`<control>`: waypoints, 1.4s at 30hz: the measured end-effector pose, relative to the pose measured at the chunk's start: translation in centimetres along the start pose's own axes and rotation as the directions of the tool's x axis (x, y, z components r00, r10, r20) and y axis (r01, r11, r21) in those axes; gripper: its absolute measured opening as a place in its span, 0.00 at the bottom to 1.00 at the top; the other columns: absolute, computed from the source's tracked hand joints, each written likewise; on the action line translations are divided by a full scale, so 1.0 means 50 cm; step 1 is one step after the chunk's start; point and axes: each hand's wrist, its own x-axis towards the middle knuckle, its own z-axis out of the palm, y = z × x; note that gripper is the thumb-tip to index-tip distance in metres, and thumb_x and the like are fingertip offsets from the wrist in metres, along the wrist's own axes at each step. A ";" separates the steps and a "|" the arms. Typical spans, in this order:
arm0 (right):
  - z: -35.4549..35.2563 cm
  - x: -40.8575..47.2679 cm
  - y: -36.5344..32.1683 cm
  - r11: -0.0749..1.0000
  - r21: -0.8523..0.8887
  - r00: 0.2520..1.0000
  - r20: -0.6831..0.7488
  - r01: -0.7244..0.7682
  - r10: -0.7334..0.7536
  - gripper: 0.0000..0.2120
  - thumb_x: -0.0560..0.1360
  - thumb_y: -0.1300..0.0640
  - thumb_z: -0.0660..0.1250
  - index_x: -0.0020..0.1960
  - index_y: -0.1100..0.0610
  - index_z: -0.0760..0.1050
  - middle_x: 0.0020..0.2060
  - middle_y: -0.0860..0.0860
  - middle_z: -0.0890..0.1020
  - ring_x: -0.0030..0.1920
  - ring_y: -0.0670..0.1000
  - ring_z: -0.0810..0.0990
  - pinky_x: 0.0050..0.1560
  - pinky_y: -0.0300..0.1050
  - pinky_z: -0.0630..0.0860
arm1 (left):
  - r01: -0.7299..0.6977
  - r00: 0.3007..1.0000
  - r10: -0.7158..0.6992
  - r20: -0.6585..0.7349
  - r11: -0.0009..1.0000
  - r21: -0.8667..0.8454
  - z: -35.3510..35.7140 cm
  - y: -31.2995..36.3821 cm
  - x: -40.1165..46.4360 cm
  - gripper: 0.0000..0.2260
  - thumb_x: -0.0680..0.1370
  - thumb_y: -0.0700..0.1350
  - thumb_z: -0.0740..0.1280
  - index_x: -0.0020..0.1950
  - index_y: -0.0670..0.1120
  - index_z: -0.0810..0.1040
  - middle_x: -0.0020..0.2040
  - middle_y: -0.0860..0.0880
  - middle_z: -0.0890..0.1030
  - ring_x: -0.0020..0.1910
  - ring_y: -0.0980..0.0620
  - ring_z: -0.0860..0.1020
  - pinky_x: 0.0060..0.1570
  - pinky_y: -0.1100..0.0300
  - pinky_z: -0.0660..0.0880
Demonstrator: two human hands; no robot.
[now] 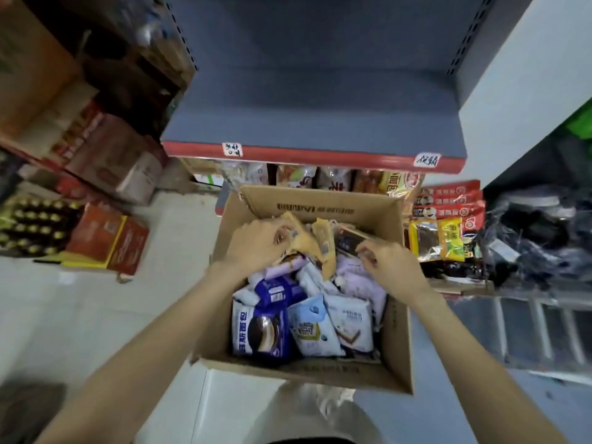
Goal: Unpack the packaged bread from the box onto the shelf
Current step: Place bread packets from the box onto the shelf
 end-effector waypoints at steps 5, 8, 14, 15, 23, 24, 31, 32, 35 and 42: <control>0.173 -0.041 0.042 0.980 -0.061 0.938 0.285 -0.189 0.199 0.15 0.78 0.55 0.60 0.64 0.54 0.69 0.59 0.55 0.75 0.58 0.59 0.76 0.51 0.50 0.74 | 0.196 0.962 -0.128 0.239 0.937 -0.288 0.235 -0.045 -0.033 0.14 0.77 0.42 0.66 0.63 0.48 0.76 0.58 0.52 0.80 0.57 0.53 0.78 0.55 0.61 0.73; 0.270 -0.048 0.068 0.923 -0.001 0.847 0.396 -0.386 0.355 0.25 0.77 0.56 0.64 0.71 0.56 0.59 0.64 0.58 0.70 0.62 0.61 0.73 0.53 0.51 0.73 | 0.234 0.895 -0.114 0.432 0.943 -0.236 0.360 -0.070 -0.016 0.22 0.76 0.42 0.66 0.70 0.47 0.68 0.66 0.46 0.73 0.64 0.47 0.73 0.60 0.54 0.71; 0.394 -0.062 0.108 0.687 0.206 0.694 0.436 -0.697 0.573 0.34 0.75 0.60 0.66 0.75 0.55 0.52 0.63 0.61 0.72 0.58 0.63 0.75 0.52 0.50 0.73 | 0.217 0.749 -0.151 0.645 0.976 -0.023 0.524 -0.089 0.017 0.38 0.75 0.38 0.67 0.77 0.46 0.47 0.75 0.41 0.56 0.70 0.39 0.63 0.60 0.47 0.71; 0.407 -0.064 0.111 0.681 0.217 0.696 0.420 -0.699 0.582 0.34 0.74 0.61 0.66 0.75 0.55 0.52 0.64 0.60 0.72 0.59 0.63 0.75 0.53 0.50 0.72 | 0.195 0.740 -0.161 0.653 0.981 0.020 0.546 -0.090 0.019 0.40 0.75 0.38 0.67 0.78 0.46 0.44 0.75 0.41 0.55 0.72 0.39 0.60 0.63 0.47 0.68; 0.467 -0.100 0.119 0.594 0.339 0.683 0.393 -0.730 0.615 0.28 0.71 0.66 0.67 0.67 0.52 0.65 0.63 0.56 0.71 0.57 0.59 0.76 0.54 0.53 0.76 | 0.025 0.752 -0.169 0.637 0.973 0.228 0.616 -0.087 0.020 0.33 0.76 0.35 0.63 0.76 0.46 0.50 0.71 0.41 0.64 0.65 0.40 0.67 0.62 0.50 0.68; 0.468 -0.106 0.117 0.592 0.342 0.683 0.390 -0.730 0.617 0.25 0.72 0.66 0.66 0.67 0.53 0.65 0.62 0.56 0.73 0.57 0.59 0.76 0.53 0.51 0.76 | 0.034 0.750 -0.166 0.640 0.976 0.213 0.613 -0.085 0.015 0.32 0.76 0.33 0.63 0.76 0.46 0.51 0.70 0.41 0.65 0.65 0.40 0.68 0.60 0.49 0.70; 0.408 -0.118 0.103 0.743 0.250 0.784 0.181 -0.621 0.594 0.11 0.78 0.56 0.61 0.60 0.53 0.71 0.47 0.57 0.83 0.48 0.62 0.80 0.43 0.50 0.74 | -0.043 0.844 -0.057 0.533 0.984 0.174 0.539 -0.071 -0.029 0.13 0.78 0.39 0.61 0.62 0.46 0.74 0.59 0.44 0.78 0.58 0.43 0.76 0.53 0.51 0.74; 0.393 -0.116 0.099 0.751 0.253 0.792 0.138 -0.609 0.595 0.11 0.77 0.56 0.63 0.59 0.53 0.73 0.46 0.56 0.83 0.47 0.61 0.81 0.43 0.49 0.74 | -0.057 0.868 -0.020 0.497 0.988 0.140 0.524 -0.070 -0.036 0.13 0.78 0.38 0.62 0.62 0.47 0.76 0.59 0.45 0.78 0.59 0.44 0.76 0.53 0.51 0.74; 0.331 -0.113 0.086 0.758 0.333 0.801 -0.014 -0.561 0.598 0.08 0.75 0.58 0.66 0.54 0.54 0.78 0.42 0.56 0.84 0.44 0.61 0.82 0.40 0.47 0.72 | -0.139 0.943 0.119 0.312 0.989 0.043 0.467 -0.058 -0.052 0.10 0.75 0.40 0.67 0.56 0.46 0.79 0.55 0.47 0.79 0.57 0.44 0.74 0.51 0.52 0.72; 0.141 -0.122 0.066 0.838 0.425 0.826 -0.290 -0.342 0.484 0.05 0.75 0.57 0.67 0.48 0.55 0.81 0.41 0.53 0.84 0.42 0.56 0.81 0.36 0.40 0.64 | -0.247 0.922 0.243 -0.301 0.969 0.026 0.303 -0.005 -0.046 0.12 0.75 0.50 0.60 0.49 0.49 0.82 0.47 0.52 0.83 0.54 0.54 0.73 0.62 0.47 0.67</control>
